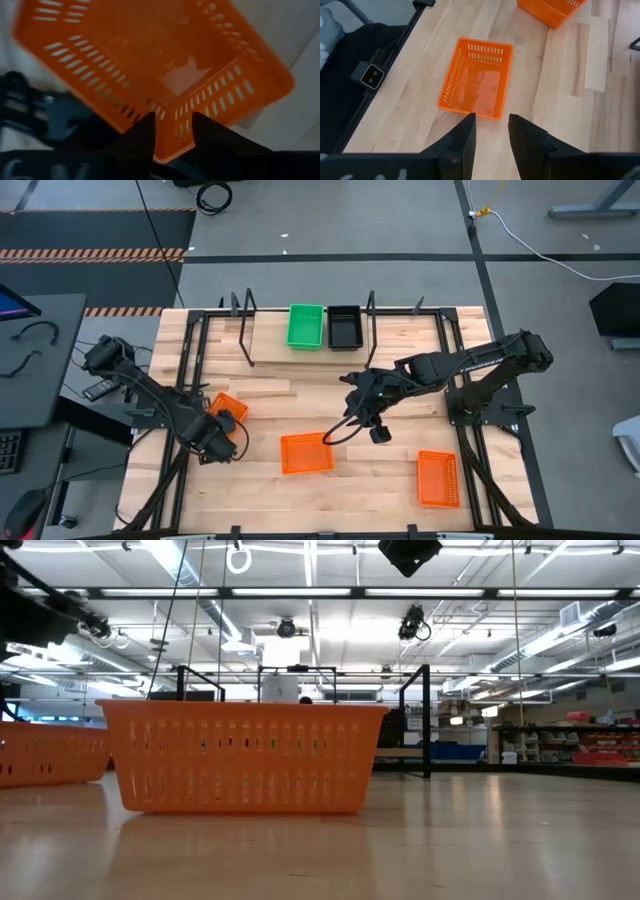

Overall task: Stack baskets on shelf by color
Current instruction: Put the top orange bin on the shelf, then stack the top orange bin on top of the stacked orange bin on the shelf

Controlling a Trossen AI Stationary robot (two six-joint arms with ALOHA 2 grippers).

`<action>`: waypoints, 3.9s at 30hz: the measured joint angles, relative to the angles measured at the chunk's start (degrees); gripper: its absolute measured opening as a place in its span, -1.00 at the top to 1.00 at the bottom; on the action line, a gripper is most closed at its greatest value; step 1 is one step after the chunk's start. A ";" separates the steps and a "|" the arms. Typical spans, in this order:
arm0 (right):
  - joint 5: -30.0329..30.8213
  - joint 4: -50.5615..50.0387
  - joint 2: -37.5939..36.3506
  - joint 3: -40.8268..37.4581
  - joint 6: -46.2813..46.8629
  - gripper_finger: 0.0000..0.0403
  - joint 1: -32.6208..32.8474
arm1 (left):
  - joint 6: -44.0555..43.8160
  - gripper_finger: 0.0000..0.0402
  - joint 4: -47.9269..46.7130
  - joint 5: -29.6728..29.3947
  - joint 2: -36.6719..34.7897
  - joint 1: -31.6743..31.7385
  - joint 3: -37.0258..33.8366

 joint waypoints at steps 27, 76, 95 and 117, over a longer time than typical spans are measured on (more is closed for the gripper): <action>-0.66 -3.37 0.02 -0.02 -2.33 0.40 0.04 | 1.16 -0.04 7.68 1.65 0.13 -6.54 -4.04; -0.66 -3.82 0.02 -1.81 -5.04 0.40 0.04 | 68.69 0.99 20.76 -12.30 9.15 63.92 27.74; -0.66 0.60 0.02 -4.00 -8.76 0.40 -0.13 | 74.86 0.97 20.24 -6.63 25.68 69.83 27.76; -0.68 1.31 0.02 -4.00 -9.35 0.40 -0.98 | 72.40 0.27 21.29 -9.63 26.21 65.75 27.72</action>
